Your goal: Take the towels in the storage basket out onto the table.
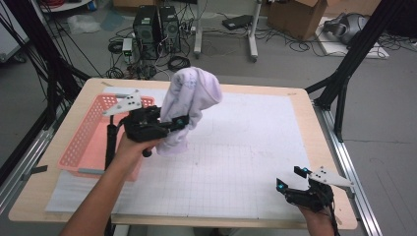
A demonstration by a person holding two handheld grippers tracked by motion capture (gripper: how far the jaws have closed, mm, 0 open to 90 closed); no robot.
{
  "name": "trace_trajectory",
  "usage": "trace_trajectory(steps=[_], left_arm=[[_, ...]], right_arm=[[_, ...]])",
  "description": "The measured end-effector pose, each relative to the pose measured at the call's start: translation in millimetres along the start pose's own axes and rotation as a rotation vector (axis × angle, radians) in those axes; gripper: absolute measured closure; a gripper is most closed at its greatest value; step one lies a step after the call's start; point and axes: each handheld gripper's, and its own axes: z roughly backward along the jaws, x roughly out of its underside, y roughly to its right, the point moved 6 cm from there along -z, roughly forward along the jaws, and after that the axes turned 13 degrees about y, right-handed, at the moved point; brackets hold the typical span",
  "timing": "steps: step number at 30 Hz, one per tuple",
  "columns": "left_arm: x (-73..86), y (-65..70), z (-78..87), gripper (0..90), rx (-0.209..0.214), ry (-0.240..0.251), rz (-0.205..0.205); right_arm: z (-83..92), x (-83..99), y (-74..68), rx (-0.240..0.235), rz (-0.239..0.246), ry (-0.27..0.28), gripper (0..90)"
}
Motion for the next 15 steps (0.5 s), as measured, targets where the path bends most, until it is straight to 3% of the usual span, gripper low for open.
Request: trace_trajectory(steps=[3, 9, 15], left_arm=[[11.7, 3.0, -10.2, 52.9, 0.015, -0.003, 0.015], [56.9, 8.8, -43.7, 52.7, 0.051, -0.048, 0.071], [83.8, 10.2, -62.1, 52.2, 0.074, -0.085, 0.100]], right_arm=[[0.3, 0.1, 0.0, 0.000, 0.000, 0.000, 15.8], [0.8, 0.5, 1.2, 0.000, -0.001, -0.003, 15.8], [0.8, 0.6, 2.6, 0.000, -0.003, 0.002, 15.8]])
